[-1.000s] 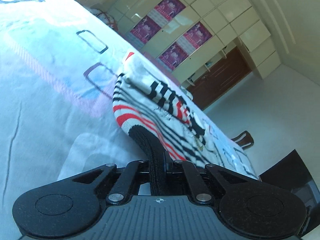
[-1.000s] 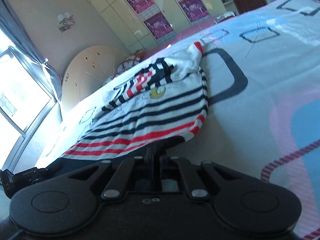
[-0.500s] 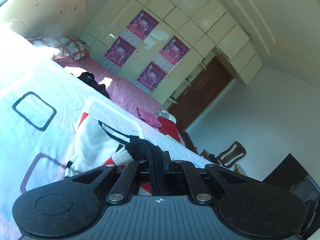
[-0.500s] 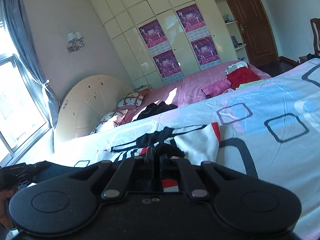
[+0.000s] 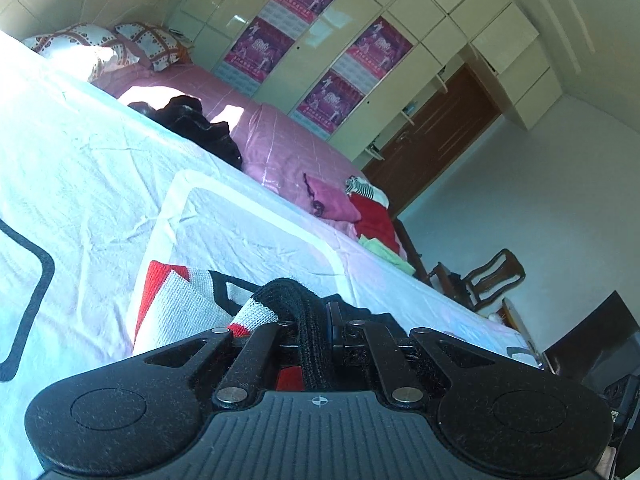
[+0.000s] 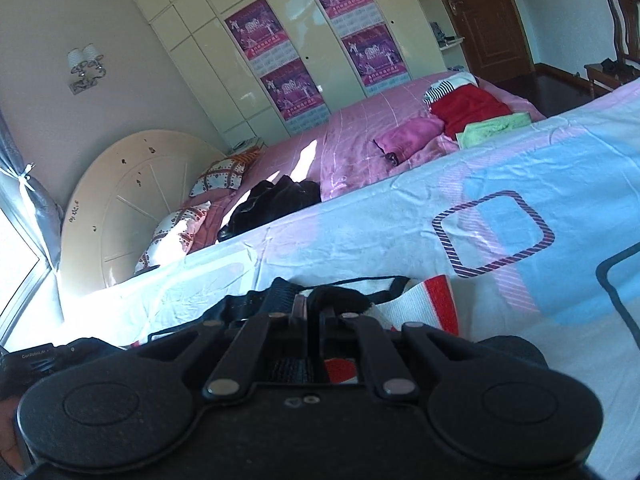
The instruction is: Fold small clothes
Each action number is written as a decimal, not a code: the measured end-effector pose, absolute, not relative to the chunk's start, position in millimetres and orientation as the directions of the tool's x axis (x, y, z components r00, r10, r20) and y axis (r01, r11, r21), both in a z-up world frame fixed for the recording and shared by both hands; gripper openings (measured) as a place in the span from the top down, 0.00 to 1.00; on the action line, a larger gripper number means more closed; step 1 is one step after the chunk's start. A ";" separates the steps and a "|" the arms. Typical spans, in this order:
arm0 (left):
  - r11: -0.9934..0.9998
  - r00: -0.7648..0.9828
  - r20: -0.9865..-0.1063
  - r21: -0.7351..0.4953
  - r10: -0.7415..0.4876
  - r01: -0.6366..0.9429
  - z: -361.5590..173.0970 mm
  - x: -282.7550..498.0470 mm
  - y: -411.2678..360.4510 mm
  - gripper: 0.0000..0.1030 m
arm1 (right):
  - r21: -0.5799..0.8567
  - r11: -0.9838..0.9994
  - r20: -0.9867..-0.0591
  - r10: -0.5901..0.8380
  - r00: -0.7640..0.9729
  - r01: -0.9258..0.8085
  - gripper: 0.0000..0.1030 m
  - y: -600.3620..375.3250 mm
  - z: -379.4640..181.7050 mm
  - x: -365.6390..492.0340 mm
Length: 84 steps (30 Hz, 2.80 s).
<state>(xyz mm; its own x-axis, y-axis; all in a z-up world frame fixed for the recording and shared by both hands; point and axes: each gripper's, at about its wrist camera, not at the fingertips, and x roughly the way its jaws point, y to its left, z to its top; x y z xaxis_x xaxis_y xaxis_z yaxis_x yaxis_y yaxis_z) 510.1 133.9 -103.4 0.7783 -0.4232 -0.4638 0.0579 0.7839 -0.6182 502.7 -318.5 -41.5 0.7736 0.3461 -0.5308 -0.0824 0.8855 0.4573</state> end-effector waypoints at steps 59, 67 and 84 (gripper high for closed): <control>0.980 0.796 -0.578 -0.175 -0.177 0.091 -91.7 531.4 126.7 0.57 | 0.064 0.995 -0.633 0.095 0.768 -0.071 0.86 -276.5 -70.2 545.8; 0.936 0.701 -0.630 -0.135 -0.334 0.325 -83.8 569.8 14.2 0.57 | 0.139 0.936 -0.669 0.330 0.666 -0.325 0.84 -156.5 -85.3 577.8; 0.967 0.736 -0.632 -0.219 -0.243 0.131 -102.3 547.9 86.0 0.70 | 0.056 0.996 -0.657 0.086 0.749 -0.065 0.74 -268.4 -76.0 549.0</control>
